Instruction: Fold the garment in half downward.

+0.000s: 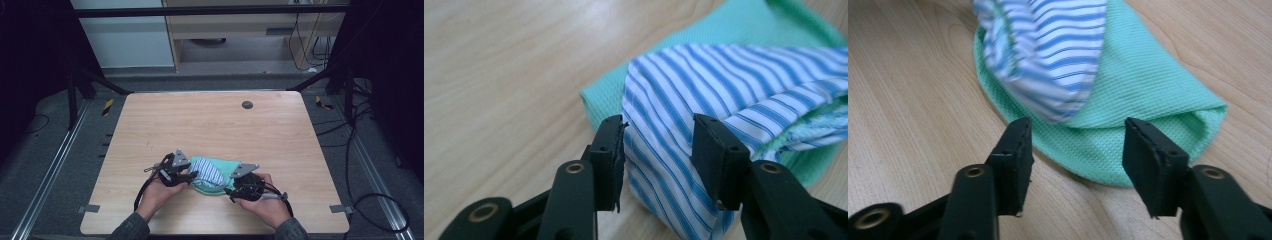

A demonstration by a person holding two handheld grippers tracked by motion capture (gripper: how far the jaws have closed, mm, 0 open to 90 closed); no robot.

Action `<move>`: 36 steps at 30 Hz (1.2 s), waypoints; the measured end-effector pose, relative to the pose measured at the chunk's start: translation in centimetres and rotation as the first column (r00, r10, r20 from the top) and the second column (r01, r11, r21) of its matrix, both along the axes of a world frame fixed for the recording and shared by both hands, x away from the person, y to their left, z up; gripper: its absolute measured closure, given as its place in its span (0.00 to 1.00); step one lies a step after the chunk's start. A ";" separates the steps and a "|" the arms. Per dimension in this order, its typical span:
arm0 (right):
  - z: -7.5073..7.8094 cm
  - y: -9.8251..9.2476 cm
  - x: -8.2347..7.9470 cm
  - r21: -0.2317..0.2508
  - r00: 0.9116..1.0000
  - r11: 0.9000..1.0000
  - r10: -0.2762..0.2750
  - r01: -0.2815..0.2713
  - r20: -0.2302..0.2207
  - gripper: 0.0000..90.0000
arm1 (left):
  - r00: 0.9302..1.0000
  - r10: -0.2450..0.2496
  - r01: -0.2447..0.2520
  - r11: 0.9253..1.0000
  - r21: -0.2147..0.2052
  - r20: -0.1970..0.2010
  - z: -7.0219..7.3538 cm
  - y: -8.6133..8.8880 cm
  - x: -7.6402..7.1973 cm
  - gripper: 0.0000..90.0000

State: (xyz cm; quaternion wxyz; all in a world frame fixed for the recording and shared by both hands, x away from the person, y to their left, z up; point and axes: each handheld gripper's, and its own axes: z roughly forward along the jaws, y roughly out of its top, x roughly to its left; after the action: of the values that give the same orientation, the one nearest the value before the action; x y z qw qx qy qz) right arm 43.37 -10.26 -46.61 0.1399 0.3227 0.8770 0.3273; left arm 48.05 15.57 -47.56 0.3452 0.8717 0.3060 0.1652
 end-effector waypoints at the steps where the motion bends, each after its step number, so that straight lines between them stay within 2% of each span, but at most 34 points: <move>1: 0.0 -0.1 0.0 0.002 1.000 1.000 -0.002 0.002 -0.001 0.45 | 1.000 0.001 -0.001 1.000 0.009 0.001 -0.3 0.0 -0.2 0.61; 3: 0.1 -0.2 0.0 0.003 1.000 1.000 -0.007 0.007 0.021 0.34 | 1.000 0.010 -0.010 1.000 -0.001 0.009 -0.3 0.2 -0.3 0.56; 7: 0.2 -0.8 0.2 0.023 0.999 0.999 -0.032 0.031 0.044 0.23 | 0.997 0.044 -0.042 0.999 -0.027 0.063 0.7 1.1 -0.3 0.45; 10: 0.1 -1.9 0.8 0.037 0.996 0.997 -0.069 0.067 0.056 0.18 | 0.993 0.084 -0.083 0.996 -0.021 0.087 1.3 2.3 0.1 0.33; 12: 0.0 -2.7 1.3 0.047 0.993 0.994 -0.103 0.101 0.055 0.15 | 0.989 0.118 -0.118 0.993 -0.009 0.093 1.5 3.4 0.5 0.26; 15: -0.3 -4.0 2.1 0.057 0.986 0.987 -0.155 0.151 0.069 0.12 | 0.980 0.180 -0.181 0.984 -0.003 0.088 1.2 5.4 1.3 0.21; 19: -1.2 -5.9 3.2 0.043 0.968 0.969 -0.244 0.242 0.057 0.09 | 0.969 0.244 -0.244 0.970 -0.003 0.050 0.1 7.9 2.4 0.16; 21: -1.6 -6.5 3.6 0.038 0.958 0.959 -0.282 0.280 0.046 0.10 | 0.963 0.269 -0.269 0.963 0.010 0.024 -0.5 9.0 2.8 0.14; 25: -2.3 -8.0 4.6 0.039 0.941 0.942 -0.335 0.334 0.039 0.09 | 0.952 0.307 -0.307 0.952 0.009 0.012 -1.4 10.7 3.2 0.11; 29: -3.0 -9.3 5.5 0.027 0.914 0.914 -0.405 0.404 0.025 0.10 | 0.940 0.342 -0.342 0.939 0.027 -0.004 -2.2 11.9 3.7 0.11; 31: -3.6 -9.7 5.9 0.010 0.902 0.902 -0.432 0.431 0.014 0.09 | 0.938 0.346 -0.346 0.938 0.001 -0.030 -2.6 12.4 3.9 0.09; 33: -3.9 -10.2 6.3 0.033 0.897 0.896 -0.442 0.442 -0.009 0.07 | 0.934 0.355 -0.356 0.934 -0.027 -0.042 -2.8 12.7 4.0 0.08; 36: -4.2 -10.4 6.5 0.050 0.890 0.889 -0.457 0.456 0.004 0.03 | 0.935 0.354 -0.355 0.933 -0.051 -0.027 -3.2 13.0 4.1 0.04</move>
State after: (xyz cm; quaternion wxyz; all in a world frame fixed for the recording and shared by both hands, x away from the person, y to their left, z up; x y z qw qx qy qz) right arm 49.86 -20.68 -50.78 0.2119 0.5203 0.7676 0.3085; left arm 52.10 28.53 -50.77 0.3310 0.7938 0.4656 0.2086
